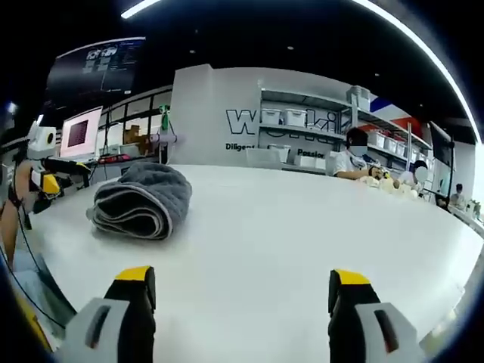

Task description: Fold the towel on the table until its edges align and the towel forms a compact rectangular stack.

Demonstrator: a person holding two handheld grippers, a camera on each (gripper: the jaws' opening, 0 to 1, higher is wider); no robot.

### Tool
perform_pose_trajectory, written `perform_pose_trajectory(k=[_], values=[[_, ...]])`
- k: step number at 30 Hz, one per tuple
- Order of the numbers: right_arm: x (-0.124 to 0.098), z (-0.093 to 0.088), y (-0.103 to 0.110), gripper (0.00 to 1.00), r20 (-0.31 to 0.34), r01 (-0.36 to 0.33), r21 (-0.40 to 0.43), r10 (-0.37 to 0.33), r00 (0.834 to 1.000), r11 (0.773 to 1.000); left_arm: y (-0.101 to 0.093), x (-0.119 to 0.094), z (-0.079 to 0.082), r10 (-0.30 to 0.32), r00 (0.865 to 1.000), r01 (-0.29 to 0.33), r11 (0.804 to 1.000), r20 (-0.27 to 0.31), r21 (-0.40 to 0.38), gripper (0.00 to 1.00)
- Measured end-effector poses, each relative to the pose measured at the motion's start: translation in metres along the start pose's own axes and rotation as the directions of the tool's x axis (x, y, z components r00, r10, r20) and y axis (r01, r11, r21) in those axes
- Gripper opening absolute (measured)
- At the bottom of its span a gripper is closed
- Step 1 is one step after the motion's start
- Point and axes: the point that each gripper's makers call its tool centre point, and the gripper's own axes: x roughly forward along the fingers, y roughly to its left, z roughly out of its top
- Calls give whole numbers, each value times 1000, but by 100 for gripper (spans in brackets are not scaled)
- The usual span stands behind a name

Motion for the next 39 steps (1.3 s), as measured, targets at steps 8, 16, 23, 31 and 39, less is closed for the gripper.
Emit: perform_pose_trajectory(k=[8, 16, 23, 31, 39], values=[[9, 3, 10, 99, -8, -35, -4, 35, 999, 999, 24, 33, 28, -123, 991, 128, 984, -46, 124, 99], [15, 1, 41, 99, -28, -174, -27, 173, 985, 984, 47, 74, 43, -386, 918, 396, 875, -93, 278, 98], [13, 3, 57, 99, -13, -270, -18, 269, 963, 963, 34, 89, 29, -587, 775, 631, 737, -235, 243, 86], [10, 3, 58, 99, -5, -290, -5, 290, 957, 957, 38, 106, 26, -670, 698, 715, 670, -251, 200, 65], [9, 2, 62, 99, -5, -298, -6, 298, 954, 954, 35, 107, 20, -680, 693, 721, 667, -240, 188, 24]])
